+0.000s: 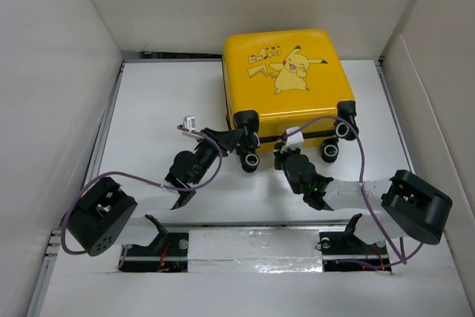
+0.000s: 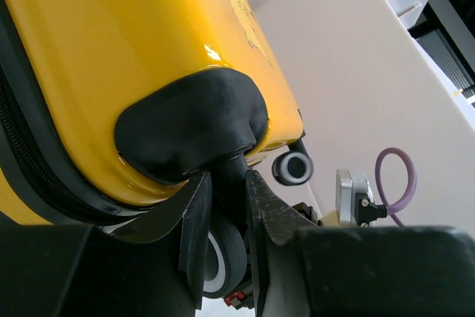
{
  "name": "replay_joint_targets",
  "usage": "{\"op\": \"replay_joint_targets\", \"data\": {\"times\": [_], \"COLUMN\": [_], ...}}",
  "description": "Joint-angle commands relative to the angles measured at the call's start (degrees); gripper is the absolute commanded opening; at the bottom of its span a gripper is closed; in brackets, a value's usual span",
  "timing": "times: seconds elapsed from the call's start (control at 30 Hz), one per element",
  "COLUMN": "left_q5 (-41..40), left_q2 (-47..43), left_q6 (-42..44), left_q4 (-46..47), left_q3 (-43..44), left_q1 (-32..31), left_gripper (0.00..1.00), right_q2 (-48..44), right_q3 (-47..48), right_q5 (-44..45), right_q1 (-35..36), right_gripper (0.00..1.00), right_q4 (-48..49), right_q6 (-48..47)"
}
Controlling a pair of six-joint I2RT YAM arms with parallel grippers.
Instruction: Pack the luggage
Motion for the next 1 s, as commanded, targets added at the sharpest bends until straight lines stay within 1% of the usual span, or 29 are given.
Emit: {"op": "replay_joint_targets", "data": {"times": [0.0, 0.03, 0.07, 0.1, 0.13, 0.17, 0.2, 0.27, 0.33, 0.37, 0.4, 0.47, 0.53, 0.57, 0.6, 0.63, 0.67, 0.7, 0.73, 0.77, 0.8, 0.83, 0.87, 0.9, 0.93, 0.97], "left_q5": [14.1, 14.0, 13.7, 13.6, 13.5, 13.1, 12.8, 12.8, 14.9, 14.9, 15.9, 16.7, 16.6, 16.2, 15.5, 15.2, 14.9, 14.5, 14.4, 14.3, 14.5, 14.3, 14.3, 13.7, 13.3, 11.9], "left_q2": [0.9, 0.8, 0.6, 0.4, 0.1, -0.2, -0.6, -1.8, -3.3, -3.8, -4.1, -4.8, -5.9, -6.6, -7.2, -8.6, -9.4, -10.0, -10.9, -11.2, -11.3, -11.5, -11.5, -11.6, -12.0, -12.5], "left_q6": [-1.4, -1.8, -1.8, -1.8, -1.4, -0.8, -1.0, -0.5, -2.2, -2.2, -2.6, -2.6, -1.8, -1.3, -1.1, -0.5, -0.4, -0.1, 0.3, 0.5, 0.8, 2.0, 2.9, 3.8, 5.0, 7.5], "left_q4": [2.3, 2.6, 3.1, 3.0, 2.6, 2.3, 1.2, 0.6, -0.1, -0.1, -1.0, -1.3, -2.7, -3.7, -5.9, -6.4, -6.8, -8.6, -9.4, -10.0, -11.1, -12.9, -13.0, -16.5, -18.7, -23.0], "left_q3": [5.7, 6.1, 6.2, 6.4, 7.0, 7.1, 7.1, 6.8, 5.8, 5.6, 5.6, 6.0, 6.3, 6.3, 6.1, 5.4, 5.0, 4.7, 4.3, 4.1, 4.0, 3.9, 4.2, 4.5, 5.0, 5.7], "left_q1": [-7.0, -8.1, -9.0, -10.5, -10.5, -11.0, -11.0, -9.2, -6.4, -5.7, -5.7, -5.7, -5.1, -5.1, -4.2, -4.2, -3.5, -2.6, -2.6, -2.6, -2.0, -1.9, -1.9, -1.9, -1.9, -1.9], "left_gripper": [0.00, 0.00, 0.00, 0.00, 0.00, 0.00, 0.00, 0.00, 0.00, 0.00, 0.00, 0.00, 0.00, 0.00, 0.00, 0.00, 0.00, 0.00, 0.00, 0.00, 0.00, 0.00, 0.00, 0.11, 0.25, 0.37], "right_q2": [3.0, 4.8, 5.5, 6.3, 7.4, 7.5, 7.2, 4.5, 0.5, 0.5, -2.0, -3.6, -7.2, -9.1, -11.2, -15.7, -17.8, -19.9, -23.9, -25.8, -27.7, -30.8, -32.1, -33.0, -33.7, -34.1], "right_q3": [7.3, 7.7, 7.7, 7.1, 6.9, 6.4, 6.3, 4.6, 1.2, 0.2, -0.6, -1.0, -0.1, 0.4, 0.4, 0.4, 0.0, -2.4, -4.0, -5.5, -6.9, -8.8, -9.0, -9.0, -8.4, -8.0], "right_q5": [-22.0, -25.4, -31.2, -33.5, -35.3, -35.2, -34.2, -31.1, -29.6, -28.5, -27.8, -26.4, -23.6, -20.0, -18.3, -16.8, -15.2, -14.5, -14.3, -14.3, -14.1, -14.4, -14.9, -15.4, -16.1, -17.5], "right_q1": [3.6, 3.6, 4.2, 5.1, 5.8, 8.1, 9.1, 10.7, 10.7, 10.7, 10.7, 10.7, 10.7, 10.7, 10.7, 9.5, 9.0, 8.2, 7.4, 5.5, 4.4, 1.7, 0.1, -1.3, -2.7, -4.2], "right_gripper": [0.00, 0.00, 0.00, 0.00, 0.00, 0.00, 0.00, 0.00, 0.00, 0.00, 0.00, 0.00, 0.00, 0.00, 0.00, 0.00, 0.00, 0.00, 0.00, 0.02, 0.07, 0.19, 0.26, 0.31, 0.35, 0.43], "right_q4": [9.0, 9.4, 12.4, 14.1, 15.3, 15.7, 13.4, 11.0, 9.9, 9.9, 9.0, 7.5, 0.7, -2.6, -9.2, -12.8, -16.0, -19.2, -20.1, -20.9, -22.6, -24.4, -24.4, -26.5, -27.1, -27.5], "right_q6": [-1.6, -1.4, -1.0, -0.4, 1.6, 2.5, 3.2, 2.0, 3.2, 3.5, 3.9, 3.1, 2.6, 3.1, 3.3, 4.6, 5.3, 5.9, 7.4, 7.8, 8.1, 8.3, 8.0, 7.6, 6.9, 5.5]}}
